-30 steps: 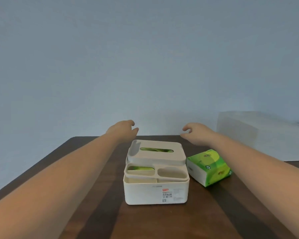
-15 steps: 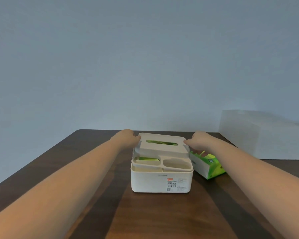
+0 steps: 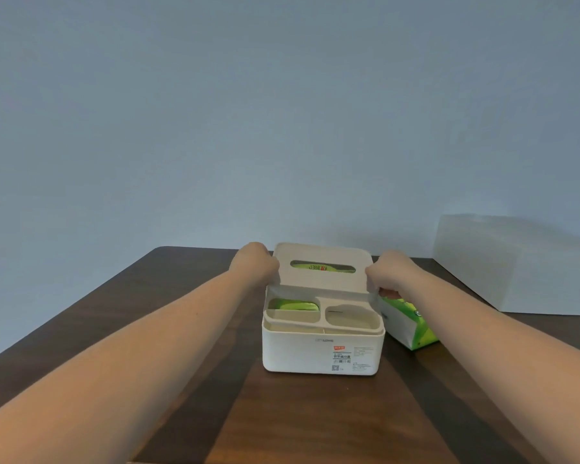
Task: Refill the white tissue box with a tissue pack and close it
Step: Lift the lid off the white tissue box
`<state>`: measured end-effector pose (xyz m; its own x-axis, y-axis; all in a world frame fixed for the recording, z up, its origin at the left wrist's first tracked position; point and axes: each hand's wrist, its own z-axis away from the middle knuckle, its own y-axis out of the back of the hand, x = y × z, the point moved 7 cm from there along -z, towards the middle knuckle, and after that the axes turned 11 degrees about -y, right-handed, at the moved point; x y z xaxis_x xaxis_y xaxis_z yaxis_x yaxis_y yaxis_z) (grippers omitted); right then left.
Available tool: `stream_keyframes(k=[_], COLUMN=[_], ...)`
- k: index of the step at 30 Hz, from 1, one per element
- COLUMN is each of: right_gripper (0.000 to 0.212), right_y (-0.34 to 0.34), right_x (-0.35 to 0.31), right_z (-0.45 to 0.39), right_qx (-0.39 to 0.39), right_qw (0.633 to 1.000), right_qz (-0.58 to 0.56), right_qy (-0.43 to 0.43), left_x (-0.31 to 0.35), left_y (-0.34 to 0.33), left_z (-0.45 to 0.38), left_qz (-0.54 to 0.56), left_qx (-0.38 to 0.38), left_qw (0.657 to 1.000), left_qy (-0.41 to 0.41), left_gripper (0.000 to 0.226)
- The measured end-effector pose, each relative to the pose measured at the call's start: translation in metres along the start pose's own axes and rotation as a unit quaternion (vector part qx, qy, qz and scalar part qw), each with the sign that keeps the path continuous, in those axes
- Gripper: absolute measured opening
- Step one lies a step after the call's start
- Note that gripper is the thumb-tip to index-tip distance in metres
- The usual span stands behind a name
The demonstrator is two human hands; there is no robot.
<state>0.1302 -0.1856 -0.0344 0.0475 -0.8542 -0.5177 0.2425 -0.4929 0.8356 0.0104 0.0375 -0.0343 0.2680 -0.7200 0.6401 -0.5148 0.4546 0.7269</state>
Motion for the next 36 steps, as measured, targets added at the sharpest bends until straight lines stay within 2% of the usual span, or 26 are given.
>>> stream_keyframes(k=[5, 9, 14, 23, 29, 36], right_gripper=[0.027, 0.028, 0.033, 0.039, 0.03, 0.033], right_y=[0.009, 0.012, -0.003, -0.069, -0.123, -0.172], right_x=[-0.015, -0.042, -0.086, -0.16, -0.191, -0.2], right_z=[0.002, 0.01, 0.029, 0.057, 0.064, 0.066], right_qx=[0.016, 0.051, 0.039, 0.023, -0.024, -0.053], right_qw=[0.998, 0.992, 0.992, 0.986, 0.98, 0.964], right_qz=[-0.066, -0.099, -0.08, 0.056, 0.118, 0.208], right_qy=[0.008, 0.05, 0.093, 0.155, 0.16, 0.158], left_x=[0.0, -0.01, -0.042, -0.118, -0.167, -0.211], left_y=[0.026, 0.055, 0.09, 0.135, 0.151, 0.144], left_z=[-0.003, -0.002, 0.008, 0.028, 0.037, 0.041], left_qz=[0.045, 0.066, 0.07, 0.038, -0.002, -0.05], left_qx=[0.044, 0.072, 0.089, 0.108, 0.1, 0.062], left_qw=[0.998, 0.995, 0.993, 0.99, 0.987, 0.983], left_qy=[-0.006, 0.007, 0.035, 0.087, 0.125, 0.166], left_gripper=[0.017, 0.022, 0.02, 0.026, 0.027, 0.009])
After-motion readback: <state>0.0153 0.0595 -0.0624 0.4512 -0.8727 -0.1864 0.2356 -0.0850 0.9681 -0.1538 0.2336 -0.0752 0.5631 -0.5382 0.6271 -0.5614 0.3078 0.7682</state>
